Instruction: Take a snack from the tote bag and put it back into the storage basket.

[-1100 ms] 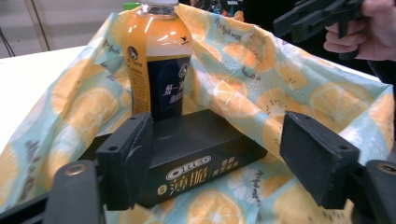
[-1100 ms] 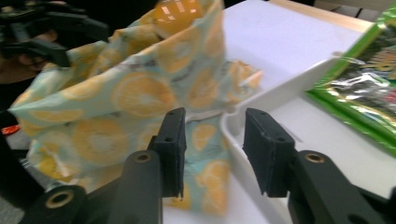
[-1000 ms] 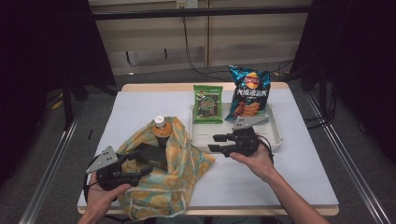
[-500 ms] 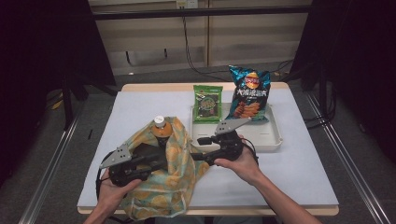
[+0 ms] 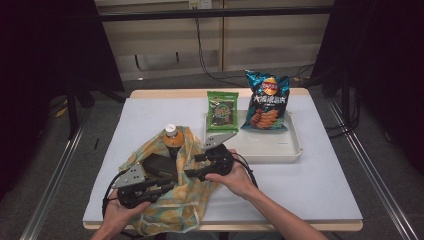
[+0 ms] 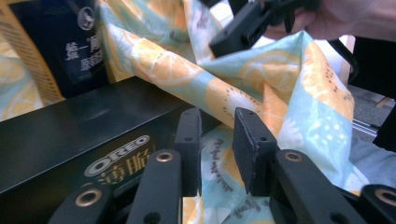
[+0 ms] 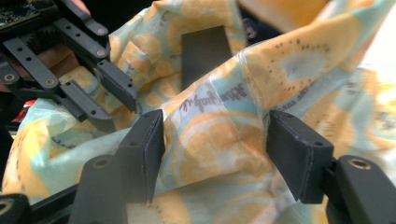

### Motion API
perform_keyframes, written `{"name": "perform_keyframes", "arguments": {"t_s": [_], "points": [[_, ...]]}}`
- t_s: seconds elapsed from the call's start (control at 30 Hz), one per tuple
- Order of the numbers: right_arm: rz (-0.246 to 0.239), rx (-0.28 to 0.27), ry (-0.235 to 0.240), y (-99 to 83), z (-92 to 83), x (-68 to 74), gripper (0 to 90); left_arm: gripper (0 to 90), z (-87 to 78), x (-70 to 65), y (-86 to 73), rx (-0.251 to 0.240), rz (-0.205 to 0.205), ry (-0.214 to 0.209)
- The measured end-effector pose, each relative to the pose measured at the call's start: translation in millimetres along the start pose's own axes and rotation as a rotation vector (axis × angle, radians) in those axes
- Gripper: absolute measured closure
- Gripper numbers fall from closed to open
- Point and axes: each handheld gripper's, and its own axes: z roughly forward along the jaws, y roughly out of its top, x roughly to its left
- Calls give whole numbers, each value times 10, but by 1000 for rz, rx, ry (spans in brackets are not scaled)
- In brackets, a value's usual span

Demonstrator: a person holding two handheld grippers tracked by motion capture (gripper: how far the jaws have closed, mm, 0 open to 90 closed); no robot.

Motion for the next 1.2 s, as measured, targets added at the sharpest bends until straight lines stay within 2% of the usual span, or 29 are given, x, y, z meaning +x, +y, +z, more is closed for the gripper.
{"name": "perform_keyframes", "arguments": {"t_s": [0.13,0.2,0.3,0.37,0.43,0.53,0.73,0.87,0.93,1.0,1.07,1.1,1.2], "points": [[-22,3,-8,-3,120,42,318,719,6,22,-13,8,2,-14],[-11,3,-5,-11,170,25,297,719,16,14,-17,25,0,-20],[-30,22,-33,-36,223,12,288,719,25,8,-25,22,-2,-28],[-40,36,-59,-63,255,1,321,719,13,14,-20,24,5,-27],[-49,32,-55,-93,269,6,399,717,3,22,-17,15,2,-29],[-58,25,-71,-100,268,43,403,706,-6,28,-19,16,2,-21],[-44,-1,-55,-85,204,29,418,690,2,32,-20,14,0,-19],[-45,-15,-66,-78,180,25,531,680,0,30,-22,16,-1,-20],[-48,-23,-68,-68,151,15,653,676,1,32,-21,13,-2,-18],[-64,-10,-76,-66,138,-4,735,673,8,33,-22,11,-7,-18],[-61,-15,-73,-64,97,-30,870,669,6,32,-21,9,-7,-18],[-52,-18,-55,-60,73,-45,883,661,7,31,-20,8,-10,-19],[-67,-11,-56,-49,-8,-33,893,621,20,29,-17,-1,-18,-26]]}}
